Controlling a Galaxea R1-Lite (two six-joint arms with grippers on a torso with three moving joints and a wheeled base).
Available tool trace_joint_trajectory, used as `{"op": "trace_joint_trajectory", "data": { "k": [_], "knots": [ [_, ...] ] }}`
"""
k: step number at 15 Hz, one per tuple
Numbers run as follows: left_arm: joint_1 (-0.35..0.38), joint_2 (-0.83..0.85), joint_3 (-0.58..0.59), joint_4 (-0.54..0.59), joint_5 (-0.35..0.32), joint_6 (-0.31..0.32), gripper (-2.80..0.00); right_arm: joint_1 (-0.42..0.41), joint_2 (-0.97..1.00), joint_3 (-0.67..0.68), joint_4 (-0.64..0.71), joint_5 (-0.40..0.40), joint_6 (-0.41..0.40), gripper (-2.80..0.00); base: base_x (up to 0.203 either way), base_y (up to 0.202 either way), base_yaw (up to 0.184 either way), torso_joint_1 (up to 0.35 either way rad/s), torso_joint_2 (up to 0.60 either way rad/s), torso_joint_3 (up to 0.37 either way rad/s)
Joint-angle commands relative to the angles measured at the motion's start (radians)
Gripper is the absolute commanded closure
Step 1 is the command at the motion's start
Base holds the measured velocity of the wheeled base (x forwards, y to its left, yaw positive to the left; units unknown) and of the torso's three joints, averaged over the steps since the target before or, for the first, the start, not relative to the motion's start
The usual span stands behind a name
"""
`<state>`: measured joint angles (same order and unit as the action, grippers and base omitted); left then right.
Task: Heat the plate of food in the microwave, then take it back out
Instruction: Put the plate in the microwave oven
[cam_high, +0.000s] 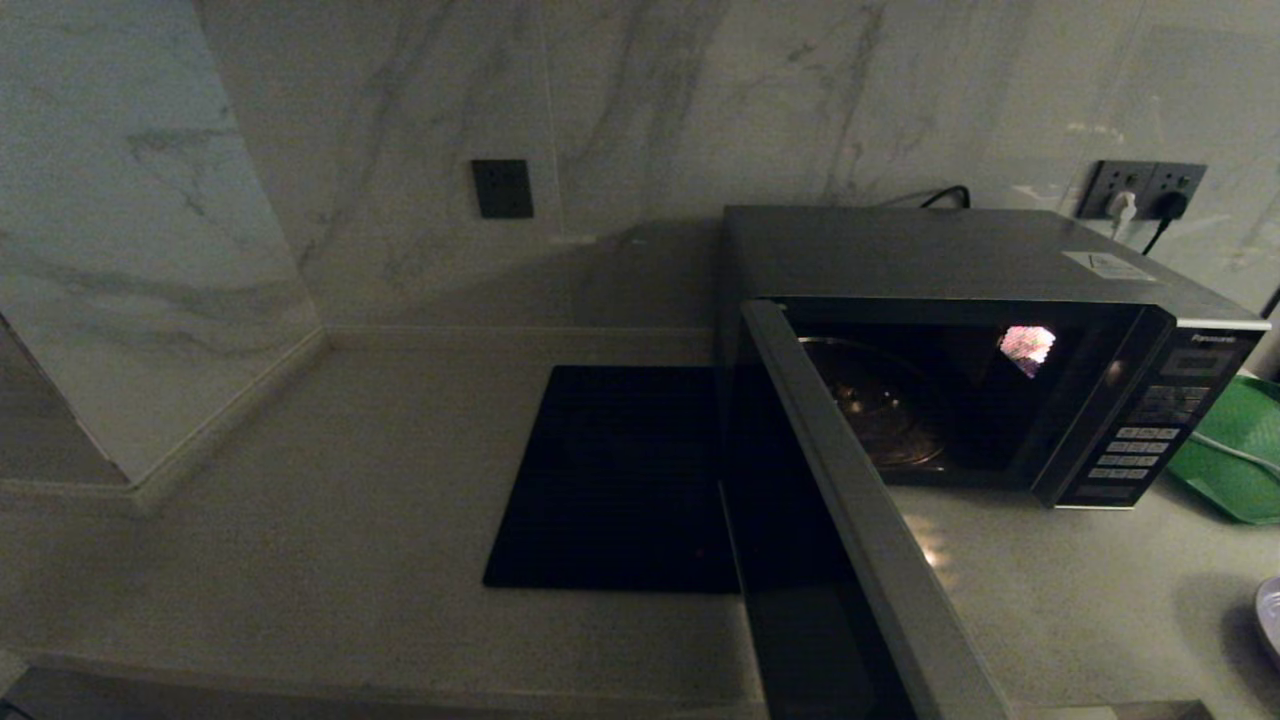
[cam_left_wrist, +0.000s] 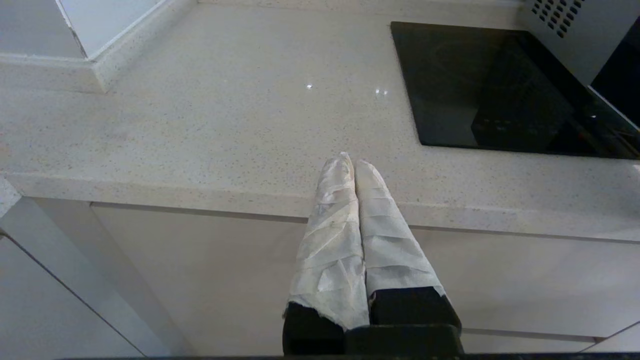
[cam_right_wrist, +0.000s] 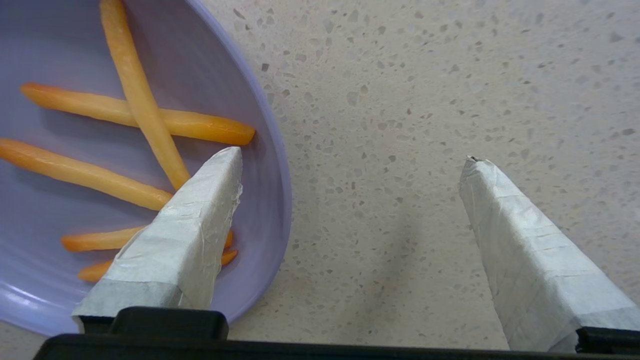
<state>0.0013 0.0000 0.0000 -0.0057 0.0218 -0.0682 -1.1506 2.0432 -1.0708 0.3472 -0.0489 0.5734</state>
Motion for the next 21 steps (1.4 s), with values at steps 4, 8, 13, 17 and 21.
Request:
{"op": "trace_joint_trajectory", "data": {
  "k": [4, 8, 13, 17, 21],
  "knots": [
    [0.001, 0.000, 0.000, -0.001, 0.001, -0.001, 0.00, 0.012, 0.009, -0.008, 0.003, 0.000, 0.003, -2.80, 0.000, 0.000, 0.000, 0.000, 0.00, 0.000],
    [0.000, 0.001, 0.000, -0.001, 0.001, -0.001, 0.00, 0.027, 0.015, -0.012, 0.003, 0.000, 0.003, -2.80, 0.000, 0.000, 0.000, 0.000, 0.00, 0.000],
    [0.002, 0.000, 0.000, -0.001, 0.000, -0.001, 0.00, 0.040, 0.037, -0.029, 0.003, 0.000, 0.010, -2.80, 0.000, 0.000, 0.000, 0.000, 0.00, 0.000],
    [0.001, 0.000, 0.000, 0.000, 0.000, -0.001, 0.00, 0.039, 0.052, -0.038, 0.003, 0.000, 0.011, -2.80, 0.000, 0.000, 0.000, 0.000, 0.00, 0.000],
    [0.000, 0.000, 0.000, -0.001, 0.001, -0.001, 0.00, 0.039, 0.066, -0.043, 0.003, 0.000, 0.011, -2.80, 0.000, 0.000, 0.000, 0.000, 0.00, 0.000]
  ]
}}
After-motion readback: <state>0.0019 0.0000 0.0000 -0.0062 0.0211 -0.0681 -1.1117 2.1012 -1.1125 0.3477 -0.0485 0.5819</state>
